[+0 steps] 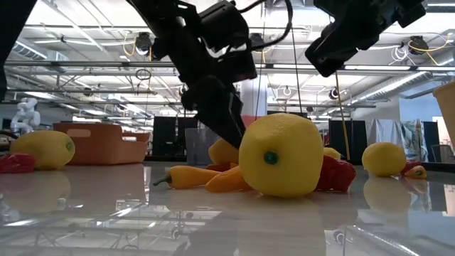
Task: Sort produce into baskets
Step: Put the lemon into the orange bin
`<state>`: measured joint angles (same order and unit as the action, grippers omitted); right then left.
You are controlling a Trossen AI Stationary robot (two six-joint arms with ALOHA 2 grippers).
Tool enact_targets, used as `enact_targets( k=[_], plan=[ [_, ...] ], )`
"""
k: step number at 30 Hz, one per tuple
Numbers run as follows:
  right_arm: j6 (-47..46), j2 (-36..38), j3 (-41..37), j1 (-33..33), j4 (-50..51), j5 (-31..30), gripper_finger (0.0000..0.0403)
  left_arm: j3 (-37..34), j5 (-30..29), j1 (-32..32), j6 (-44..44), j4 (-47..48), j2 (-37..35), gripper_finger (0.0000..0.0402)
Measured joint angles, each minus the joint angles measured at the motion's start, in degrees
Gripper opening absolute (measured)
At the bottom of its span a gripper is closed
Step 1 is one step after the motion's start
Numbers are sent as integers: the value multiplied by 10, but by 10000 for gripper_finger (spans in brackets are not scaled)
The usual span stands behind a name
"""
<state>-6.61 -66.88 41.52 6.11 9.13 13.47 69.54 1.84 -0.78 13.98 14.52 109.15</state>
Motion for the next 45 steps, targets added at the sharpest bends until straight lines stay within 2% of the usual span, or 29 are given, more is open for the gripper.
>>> enact_targets(
  k=[12, 24, 29, 32, 37, 45],
  plan=[
    [4, -6, 0, -5, -5, 1, 0, -1, -17, -10, 0, 22, 8, 365],
    [4, -6, 0, -9, -8, 0, 0, -1, -9, -12, -1, 25, 8, 266],
    [4, -6, 0, -9, -7, 0, 0, -1, -8, -12, -2, 28, 3, 249],
    [4, -5, 0, -9, -7, 0, 0, -1, -6, -15, -17, 53, -22, 247],
    [7, -5, 0, -9, -9, -1, 0, -1, -10, -38, -55, 110, -106, 246],
    [28, -5, 0, -16, -16, -4, 0, -2, -64, -116, -124, 273, -252, 245]
  ],
)
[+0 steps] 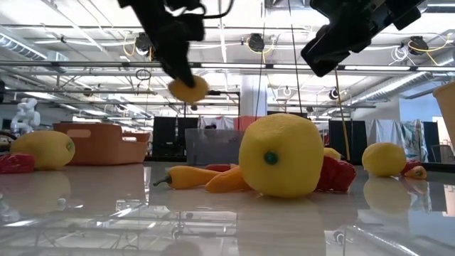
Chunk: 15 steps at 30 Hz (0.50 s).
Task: Sort produce into baskets
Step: Put the lemon into the orange bin
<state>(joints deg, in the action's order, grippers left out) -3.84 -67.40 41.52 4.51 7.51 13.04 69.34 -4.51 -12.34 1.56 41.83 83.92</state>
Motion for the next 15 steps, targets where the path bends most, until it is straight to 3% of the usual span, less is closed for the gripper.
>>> enact_targets(
  k=[11, 15],
  plan=[
    [0, 0, 0, -7, -18, 0, 0, -157, -6, -150, -116, 49, -178, 245],
    [-1, 0, 0, -8, -34, 0, 0, -214, -49, -191, -170, 48, -211, 244]
  ],
)
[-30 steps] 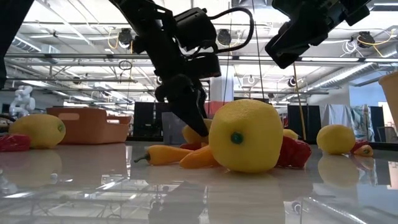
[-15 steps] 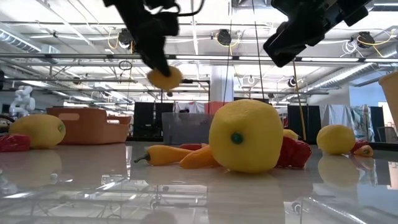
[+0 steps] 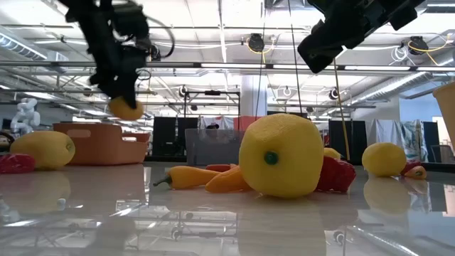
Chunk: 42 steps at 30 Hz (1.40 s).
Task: Sort produce into baskets
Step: Put the lemon into the orange bin
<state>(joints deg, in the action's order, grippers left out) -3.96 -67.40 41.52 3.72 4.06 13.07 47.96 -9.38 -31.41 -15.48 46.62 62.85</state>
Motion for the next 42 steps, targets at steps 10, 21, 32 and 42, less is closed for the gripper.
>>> enact_targets(
  k=[10, 21, 32, 42],
  plan=[
    [4, 0, 0, 0, 3, 0, 0, -75, -29, -93, -81, -34, 0, 244],
    [19, 0, 0, 0, 4, 0, 0, -76, -57, -118, -81, -54, 7, 275],
    [17, 0, 0, 0, 4, 0, 0, -76, -58, -119, -77, -55, 16, 287],
    [17, 0, 0, 0, 4, 0, 0, -76, -68, -119, -55, -57, 16, 288]
  ],
)
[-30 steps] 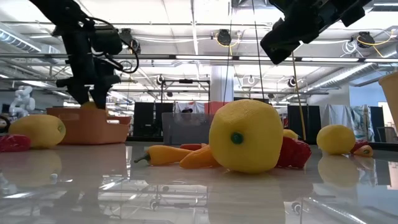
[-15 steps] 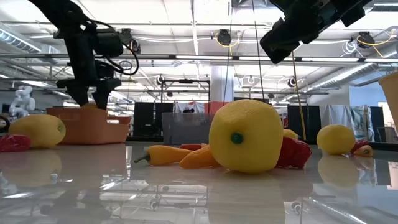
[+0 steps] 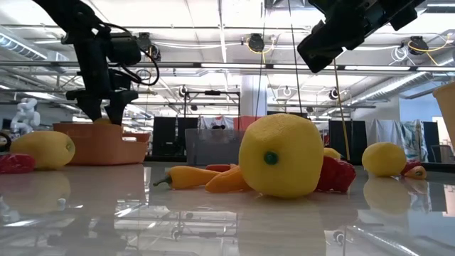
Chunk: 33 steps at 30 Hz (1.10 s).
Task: Sort produce into baskets
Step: Put the lemon into the orange bin
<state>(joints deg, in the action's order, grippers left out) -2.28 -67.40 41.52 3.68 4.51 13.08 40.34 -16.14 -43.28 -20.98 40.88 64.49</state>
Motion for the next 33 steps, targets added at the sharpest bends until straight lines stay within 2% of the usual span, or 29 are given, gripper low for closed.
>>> enact_targets(
  k=[13, 21, 25, 28, 33],
  plan=[
    [-15, 0, 0, 0, 0, 0, 0, 0, -1, -15, 5, 2, 0, 321],
    [-14, 0, 0, 0, 0, 0, 0, 64, 99, 6, 1, 67, -3, 322],
    [-12, 0, 0, 0, 0, 3, 0, 105, 158, 56, -12, 113, -14, 322],
    [-11, 0, 0, 0, 0, 3, 0, 129, 203, 119, -12, 123, -29, 322],
    [-11, 0, 0, 0, 0, 5, 0, 147, 221, 244, -27, 126, -46, 322]
  ],
)
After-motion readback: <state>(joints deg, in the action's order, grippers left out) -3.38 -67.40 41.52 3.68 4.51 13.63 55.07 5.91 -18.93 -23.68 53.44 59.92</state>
